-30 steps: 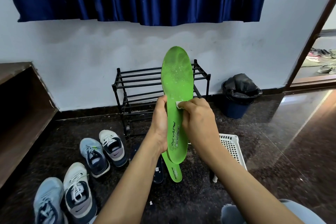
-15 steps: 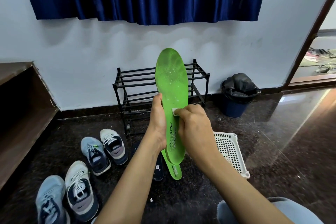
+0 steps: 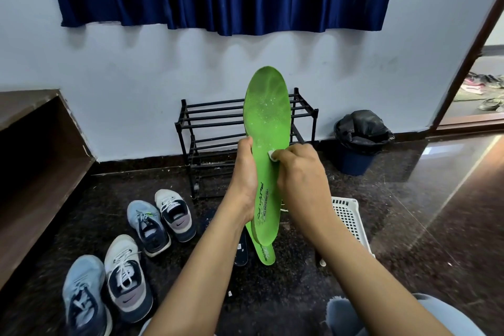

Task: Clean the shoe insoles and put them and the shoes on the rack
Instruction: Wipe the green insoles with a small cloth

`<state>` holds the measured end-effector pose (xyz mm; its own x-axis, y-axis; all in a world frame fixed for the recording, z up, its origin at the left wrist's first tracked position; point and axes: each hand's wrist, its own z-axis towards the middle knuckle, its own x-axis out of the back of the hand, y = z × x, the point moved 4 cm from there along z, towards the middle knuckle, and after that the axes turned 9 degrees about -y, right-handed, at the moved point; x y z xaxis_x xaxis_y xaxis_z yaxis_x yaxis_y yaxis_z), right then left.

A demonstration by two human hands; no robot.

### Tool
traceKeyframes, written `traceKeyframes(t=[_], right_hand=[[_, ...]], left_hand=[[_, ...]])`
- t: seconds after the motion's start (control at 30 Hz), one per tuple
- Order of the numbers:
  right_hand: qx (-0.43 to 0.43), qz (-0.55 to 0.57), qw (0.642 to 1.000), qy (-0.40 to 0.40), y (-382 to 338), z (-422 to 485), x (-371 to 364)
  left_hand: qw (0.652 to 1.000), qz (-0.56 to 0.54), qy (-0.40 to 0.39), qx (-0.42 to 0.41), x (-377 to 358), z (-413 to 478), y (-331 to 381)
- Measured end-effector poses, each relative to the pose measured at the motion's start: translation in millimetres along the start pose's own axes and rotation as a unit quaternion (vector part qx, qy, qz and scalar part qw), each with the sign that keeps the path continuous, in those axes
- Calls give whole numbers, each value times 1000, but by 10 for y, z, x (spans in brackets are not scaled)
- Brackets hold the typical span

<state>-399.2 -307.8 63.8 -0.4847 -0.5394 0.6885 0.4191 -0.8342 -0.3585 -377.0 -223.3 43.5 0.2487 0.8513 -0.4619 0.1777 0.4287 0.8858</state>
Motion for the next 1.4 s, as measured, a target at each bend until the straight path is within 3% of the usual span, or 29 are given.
traceKeyframes(t=[0.23,0.5,0.6,0.8,0.97,1.4], right_hand=[[10,-6,999,-40,-31,-154,-17],[-13,-10,1000,-11,20,-90,64],[-6,-15,999,-37,-23,-166,31],[-31,-2,999,-10,98,9,72],[-10,-8,999,-36,-17,-154,21],[-13,12,1000,-23,-58,-152,14]], left_hand=[[999,29,17,5,34,-46,-7],[996,83,38,2,14,-53,-48],[996,61,60,-8,48,-52,-15],[1000,11,5,5,-31,-42,-33],[1000,-27,9,6,6,-46,-29],[999,-45,12,9,18,-51,-55]])
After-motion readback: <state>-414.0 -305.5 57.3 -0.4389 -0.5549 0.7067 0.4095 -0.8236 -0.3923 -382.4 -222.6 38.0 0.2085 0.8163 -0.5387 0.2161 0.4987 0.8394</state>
